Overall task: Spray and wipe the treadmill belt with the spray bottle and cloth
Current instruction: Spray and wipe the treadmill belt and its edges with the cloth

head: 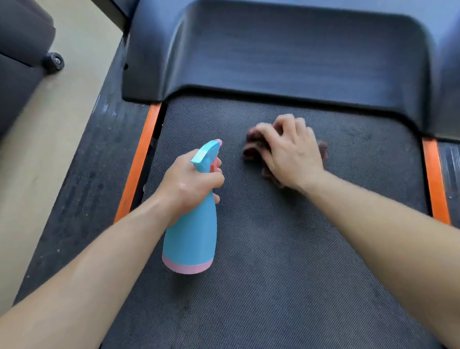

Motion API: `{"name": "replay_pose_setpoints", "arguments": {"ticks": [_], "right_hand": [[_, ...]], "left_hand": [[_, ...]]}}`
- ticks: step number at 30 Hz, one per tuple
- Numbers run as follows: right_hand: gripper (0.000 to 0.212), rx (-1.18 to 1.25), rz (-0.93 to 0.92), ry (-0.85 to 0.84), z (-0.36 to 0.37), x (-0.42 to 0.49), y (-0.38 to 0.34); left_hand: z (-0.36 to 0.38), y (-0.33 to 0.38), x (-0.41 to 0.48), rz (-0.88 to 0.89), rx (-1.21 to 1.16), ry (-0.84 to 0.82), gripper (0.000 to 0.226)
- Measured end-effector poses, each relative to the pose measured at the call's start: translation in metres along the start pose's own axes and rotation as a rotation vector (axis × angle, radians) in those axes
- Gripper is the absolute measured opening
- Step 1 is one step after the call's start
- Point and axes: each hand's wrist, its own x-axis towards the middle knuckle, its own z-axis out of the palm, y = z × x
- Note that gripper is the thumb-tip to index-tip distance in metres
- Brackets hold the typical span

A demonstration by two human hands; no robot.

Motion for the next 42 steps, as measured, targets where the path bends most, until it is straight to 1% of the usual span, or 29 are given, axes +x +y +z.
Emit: {"name": "replay_pose_setpoints", "arguments": {"ticks": [3, 4, 5, 7, 9, 10, 11, 12, 14, 16, 17, 18, 19, 20, 22, 24, 25, 26, 28, 30, 31, 32, 33, 36, 37, 38, 39, 42], "right_hand": [[0.035, 0.017, 0.302, -0.033, 0.008, 0.043, 0.001], [0.035, 0.033, 0.344, -0.035, 0.01, 0.042, -0.005], [0.035, 0.037, 0.33, -0.02, 0.009, 0.032, -0.012], [0.036, 0.052, 0.172, 0.008, 0.005, -0.006, -0.024], [0.039, 0.058, -0.044, -0.049, 0.001, -0.044, -0.023], [0.04, 0.043, -0.104, -0.082, 0.0, -0.049, -0.016], [0.04, 0.026, -0.116, -0.088, 0.0, -0.042, -0.009], [0.038, 0.004, -0.074, -0.071, 0.001, -0.028, -0.004], [0.034, -0.023, 0.106, -0.013, 0.006, 0.011, -0.001], [0.032, -0.006, 0.322, -0.034, 0.01, 0.044, 0.001], [0.032, 0.007, 0.379, -0.044, 0.01, 0.045, -0.002], [0.031, 0.013, 0.364, -0.035, 0.009, 0.037, -0.007], [0.032, 0.017, 0.296, -0.021, 0.007, 0.019, -0.013], [0.033, 0.031, 0.212, -0.02, 0.005, -0.005, -0.019], [0.039, 0.066, 0.015, -0.065, -0.002, -0.052, -0.026], [0.042, 0.057, -0.115, -0.099, -0.004, -0.062, -0.017], [0.041, 0.03, -0.119, -0.102, -0.003, -0.049, -0.011], [0.038, 0.011, -0.074, -0.084, -0.001, -0.031, -0.009], [0.033, 0.007, 0.111, -0.039, 0.006, 0.014, -0.009], [0.031, 0.028, 0.305, -0.059, 0.011, 0.044, -0.014], [0.03, 0.028, 0.333, -0.057, 0.011, 0.045, -0.019], [0.031, 0.017, 0.312, -0.05, 0.011, 0.037, -0.026], [0.032, 0.011, 0.246, -0.04, 0.009, 0.019, -0.033], [0.042, 0.049, -0.082, -0.08, 0.004, -0.045, -0.048], [0.045, 0.049, -0.161, -0.102, 0.005, -0.055, -0.048], [0.046, 0.042, -0.187, -0.114, 0.006, -0.054, -0.046], [0.046, 0.031, -0.159, -0.113, 0.007, -0.049, -0.045], [0.044, 0.01, -0.014, -0.064, 0.01, -0.043, -0.053]], "left_hand": [[-0.007, -0.004, -0.001, 0.006, -0.018, 0.015, 0.058], [-0.009, -0.006, -0.002, 0.003, -0.027, 0.017, 0.056], [-0.011, -0.008, -0.002, -0.001, -0.037, 0.016, 0.054], [-0.015, -0.011, -0.003, 0.008, -0.049, 0.009, 0.049], [-0.017, -0.014, -0.002, 0.016, -0.047, 0.011, 0.049], [-0.018, -0.014, -0.002, 0.016, -0.049, 0.012, 0.049], [-0.018, -0.015, -0.001, 0.015, -0.054, 0.015, 0.048], [-0.018, -0.016, 0.0, 0.016, -0.058, 0.013, 0.046], [-0.018, -0.016, 0.0, 0.011, -0.063, 0.004, 0.047], [-0.018, -0.017, 0.002, 0.014, -0.071, -0.002, 0.049], [-0.017, -0.017, 0.003, 0.023, -0.074, -0.008, 0.047], [-0.018, -0.017, 0.003, 0.024, -0.077, -0.012, 0.046], [-0.019, -0.017, 0.004, 0.021, -0.084, -0.01, 0.045], [-0.021, -0.017, 0.004, 0.013, -0.08, -0.006, 0.043], [-0.023, -0.017, 0.004, -0.004, -0.074, -0.002, 0.046], [-0.021, -0.017, 0.006, -0.012, -0.07, 0.002, 0.046], [-0.02, -0.017, 0.006, -0.015, -0.064, 0.003, 0.046], [-0.019, -0.016, 0.006, -0.023, -0.058, 0.001, 0.05], [-0.017, -0.015, 0.007, -0.026, -0.054, -0.001, 0.057], [-0.016, -0.015, 0.008, -0.019, -0.065, -0.015, 0.055], [-0.016, -0.015, 0.009, -0.013, -0.076, -0.021, 0.052], [-0.017, -0.014, 0.01, -0.009, -0.082, -0.022, 0.05], [-0.019, -0.012, 0.01, -0.006, -0.081, -0.015, 0.051], [-0.026, -0.003, 0.012, -0.015, -0.037, 0.022, 0.059], [-0.028, 0.0, 0.013, -0.012, -0.015, 0.025, 0.061], [-0.03, 0.003, 0.014, -0.01, 0.008, 0.018, 0.062], [-0.03, 0.006, 0.016, -0.006, 0.032, 0.005, 0.062], [-0.031, 0.017, 0.02, -0.009, 0.098, -0.048, 0.052]]}}
